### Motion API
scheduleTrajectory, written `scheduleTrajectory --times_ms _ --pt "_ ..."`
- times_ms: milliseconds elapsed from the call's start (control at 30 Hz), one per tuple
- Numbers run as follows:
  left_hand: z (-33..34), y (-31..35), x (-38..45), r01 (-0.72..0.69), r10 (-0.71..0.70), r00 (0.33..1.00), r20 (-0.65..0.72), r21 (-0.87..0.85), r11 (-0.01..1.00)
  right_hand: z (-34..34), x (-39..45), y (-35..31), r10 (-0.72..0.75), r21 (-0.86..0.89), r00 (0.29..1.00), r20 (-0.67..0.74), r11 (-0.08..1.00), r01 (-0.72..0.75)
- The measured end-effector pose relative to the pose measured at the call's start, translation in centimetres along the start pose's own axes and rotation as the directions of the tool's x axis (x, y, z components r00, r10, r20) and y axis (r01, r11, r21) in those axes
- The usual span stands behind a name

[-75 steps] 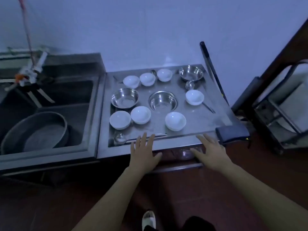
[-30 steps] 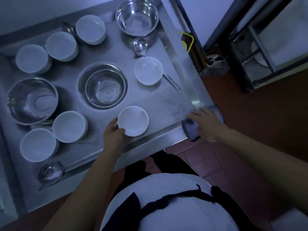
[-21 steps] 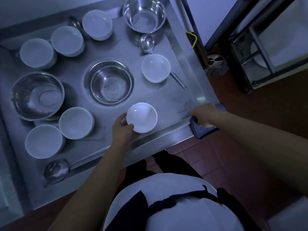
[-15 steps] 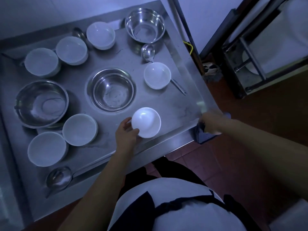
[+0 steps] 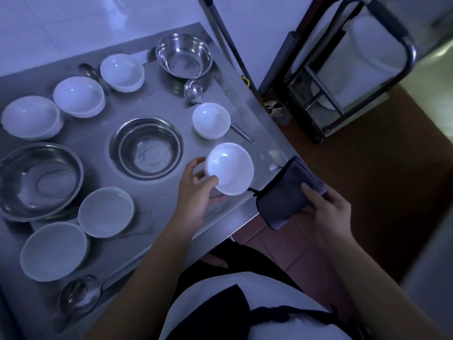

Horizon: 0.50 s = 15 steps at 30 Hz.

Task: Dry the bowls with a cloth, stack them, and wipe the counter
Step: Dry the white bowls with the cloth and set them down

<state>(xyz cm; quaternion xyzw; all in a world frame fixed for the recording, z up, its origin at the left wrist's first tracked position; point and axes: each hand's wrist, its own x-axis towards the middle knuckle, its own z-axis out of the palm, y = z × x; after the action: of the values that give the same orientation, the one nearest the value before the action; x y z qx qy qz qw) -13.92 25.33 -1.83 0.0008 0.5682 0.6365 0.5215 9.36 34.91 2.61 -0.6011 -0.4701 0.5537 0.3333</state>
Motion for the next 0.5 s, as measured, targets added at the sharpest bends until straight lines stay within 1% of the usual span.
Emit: scheduleTrajectory --times_ms 67,167,267,367,433,500 --pt "0.5 0.2 -0.4 -0.051 0.05 0.998 0.036 0.035 0.998 0.8 -1.4 -0.2 0.075 0.142 0.994 -0.075 0.988 -0.063" --pt "1.0 0.5 -1.1 -0.108 0.101 0.989 0.106 0.07 0.992 1.2 -2.8 -1.2 0.099 0.217 0.984 -0.148 0.974 -0.065" --pt "1.4 1.3 -2.0 -0.175 0.154 0.969 0.195 0.095 0.98 1.0 -3.8 -2.6 0.078 0.257 0.979 -0.186 0.966 -0.028" --pt "1.6 2.2 -2.6 -0.224 0.195 0.947 0.257 0.09 0.97 0.9 -5.0 -4.8 0.029 0.308 0.987 -0.159 0.951 0.022" --pt "1.7 2.6 -2.7 -0.186 0.169 0.949 0.267 0.038 0.982 0.7 -5.7 -6.7 0.01 0.372 0.995 -0.095 0.928 0.027" --pt "2.0 3.0 -2.8 -0.116 0.118 0.954 0.275 -0.026 0.993 0.6 -6.0 -8.7 -0.013 0.45 1.0 -0.008 0.893 0.015"
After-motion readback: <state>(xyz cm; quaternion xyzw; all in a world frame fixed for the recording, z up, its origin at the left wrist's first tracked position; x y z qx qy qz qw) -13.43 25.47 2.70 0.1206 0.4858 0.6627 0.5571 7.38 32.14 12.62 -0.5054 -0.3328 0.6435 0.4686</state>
